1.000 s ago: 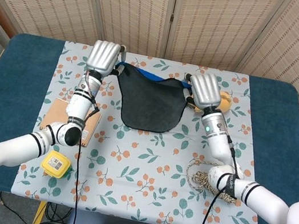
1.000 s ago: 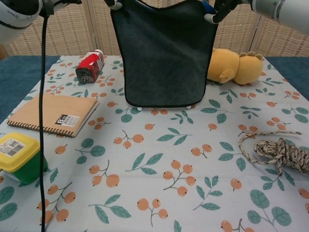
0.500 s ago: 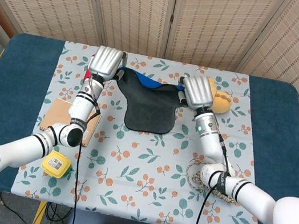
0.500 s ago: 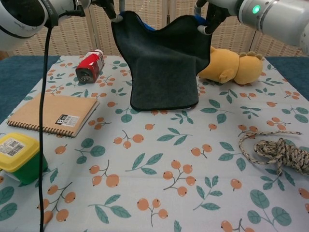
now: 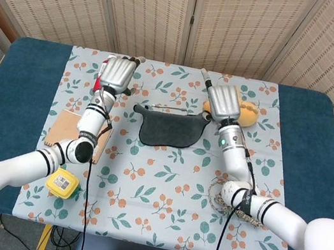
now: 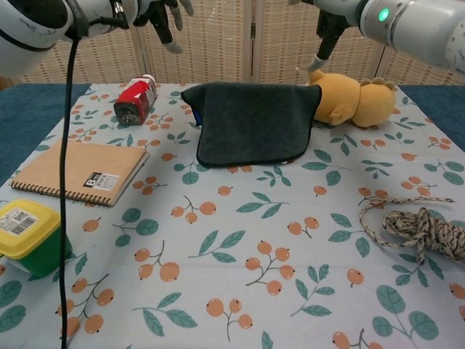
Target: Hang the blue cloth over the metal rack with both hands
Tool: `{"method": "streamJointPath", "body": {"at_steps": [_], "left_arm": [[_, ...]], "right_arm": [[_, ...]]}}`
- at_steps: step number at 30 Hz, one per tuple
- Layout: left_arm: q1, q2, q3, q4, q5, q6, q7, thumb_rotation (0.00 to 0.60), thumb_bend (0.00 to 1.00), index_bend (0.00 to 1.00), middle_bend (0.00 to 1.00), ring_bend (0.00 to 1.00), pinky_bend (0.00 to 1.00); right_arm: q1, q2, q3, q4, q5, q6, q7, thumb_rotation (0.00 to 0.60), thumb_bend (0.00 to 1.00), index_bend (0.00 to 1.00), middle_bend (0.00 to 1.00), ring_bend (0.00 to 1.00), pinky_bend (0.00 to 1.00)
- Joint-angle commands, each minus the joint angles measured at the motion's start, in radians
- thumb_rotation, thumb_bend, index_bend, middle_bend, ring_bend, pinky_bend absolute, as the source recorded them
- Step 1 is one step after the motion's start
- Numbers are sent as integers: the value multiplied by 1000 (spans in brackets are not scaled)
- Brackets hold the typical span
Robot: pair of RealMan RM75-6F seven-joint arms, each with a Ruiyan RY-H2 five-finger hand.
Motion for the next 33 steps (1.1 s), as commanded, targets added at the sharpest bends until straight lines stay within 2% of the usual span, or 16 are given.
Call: {"method": "streamJointPath", "body": {"at_steps": [1, 7, 9, 12, 14, 17, 20, 22, 27, 33], "left_arm": [[6, 14, -2, -22, -26, 2, 7, 600, 134, 80, 89, 124, 441], [31, 45, -7, -84, -71, 14, -5, 600, 134, 95, 86, 126, 417], [57, 76, -11, -135, -120, -5, -21, 600, 134, 107, 86, 132, 417], [102, 137, 5, -221, -145, 4, -36, 600, 134, 112, 86, 134, 417], [136, 171, 18, -271, -131, 30, -55, 600, 134, 117, 86, 134, 416], [196, 221, 38, -347, -74, 68, -104, 600, 134, 132, 86, 134, 398], [260, 276, 65, -423, 5, 114, -149, 600, 134, 140, 86, 134, 379], [306, 315, 84, -477, 58, 148, -177, 600, 134, 140, 86, 134, 361], [420, 408, 129, -605, 173, 230, -253, 600, 134, 144, 86, 132, 332], [567, 492, 206, -699, 345, 348, -344, 600, 133, 150, 86, 132, 279]], "right_arm": [[-6, 12, -3, -15, -5, 9, 3, 600, 0, 0, 910, 974, 1000], [-35, 57, -14, -70, -35, 38, 25, 600, 0, 0, 900, 967, 1000], [-61, 89, -26, -106, -52, 54, 38, 600, 45, 27, 883, 959, 1000], [-107, 156, -49, -188, -88, 81, 56, 600, 193, 176, 865, 931, 1000], [-138, 200, -64, -240, -111, 98, 69, 600, 217, 262, 850, 893, 1000], [-185, 266, -88, -319, -152, 119, 100, 600, 225, 355, 812, 828, 1000], [-238, 333, -114, -396, -206, 150, 140, 600, 227, 392, 774, 768, 1000], [-279, 376, -136, -443, -250, 182, 164, 600, 229, 393, 748, 733, 990], [-390, 467, -196, -539, -351, 273, 230, 600, 234, 393, 674, 642, 895], [-538, 544, -272, -606, -473, 406, 339, 600, 245, 393, 645, 610, 885]]}}
